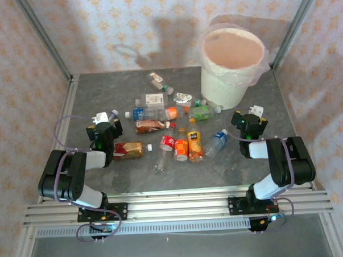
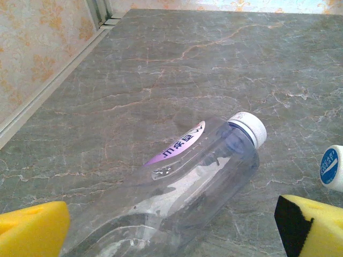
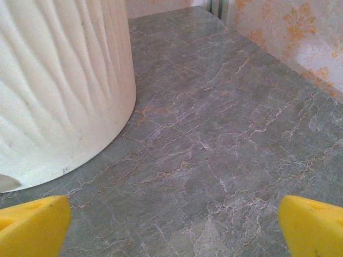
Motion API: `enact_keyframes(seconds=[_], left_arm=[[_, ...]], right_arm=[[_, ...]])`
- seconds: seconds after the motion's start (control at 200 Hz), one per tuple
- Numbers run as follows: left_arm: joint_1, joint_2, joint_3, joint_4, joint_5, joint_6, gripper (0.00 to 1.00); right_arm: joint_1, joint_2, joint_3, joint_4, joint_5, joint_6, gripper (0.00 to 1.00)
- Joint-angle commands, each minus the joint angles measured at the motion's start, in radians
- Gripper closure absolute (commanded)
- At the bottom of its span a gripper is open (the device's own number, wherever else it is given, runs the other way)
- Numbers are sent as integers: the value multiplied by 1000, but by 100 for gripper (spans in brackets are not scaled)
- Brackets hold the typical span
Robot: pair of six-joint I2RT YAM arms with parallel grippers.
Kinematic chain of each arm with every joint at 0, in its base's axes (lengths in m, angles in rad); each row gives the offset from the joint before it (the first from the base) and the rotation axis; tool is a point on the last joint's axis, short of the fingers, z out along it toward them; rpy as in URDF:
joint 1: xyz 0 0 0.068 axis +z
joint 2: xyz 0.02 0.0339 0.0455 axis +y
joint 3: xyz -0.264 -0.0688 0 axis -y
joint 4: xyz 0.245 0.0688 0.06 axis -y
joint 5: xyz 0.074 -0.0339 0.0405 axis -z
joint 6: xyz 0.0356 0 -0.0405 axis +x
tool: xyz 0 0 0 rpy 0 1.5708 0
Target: Put the plastic bottles in the bin
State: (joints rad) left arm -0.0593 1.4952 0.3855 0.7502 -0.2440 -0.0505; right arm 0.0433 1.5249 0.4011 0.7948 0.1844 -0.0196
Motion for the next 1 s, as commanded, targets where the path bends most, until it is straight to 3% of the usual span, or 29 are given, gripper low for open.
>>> enact_keyframes(seconds=[0.0, 0.801, 0.901, 0.996], left_arm=[[-7, -1, 20, 29, -25, 17, 0], [-8, -19, 24, 2, -52, 4, 0], [-4, -60, 17, -12, -20, 14, 0], [-4, -153, 89, -231, -10, 7, 0]], right_arm=[[3, -5, -8, 28, 21, 16, 1], [3, -9, -11, 33, 17, 15, 1], [3, -70, 31, -95, -6, 6, 1], [3, -166, 87, -265, -25, -1, 1]])
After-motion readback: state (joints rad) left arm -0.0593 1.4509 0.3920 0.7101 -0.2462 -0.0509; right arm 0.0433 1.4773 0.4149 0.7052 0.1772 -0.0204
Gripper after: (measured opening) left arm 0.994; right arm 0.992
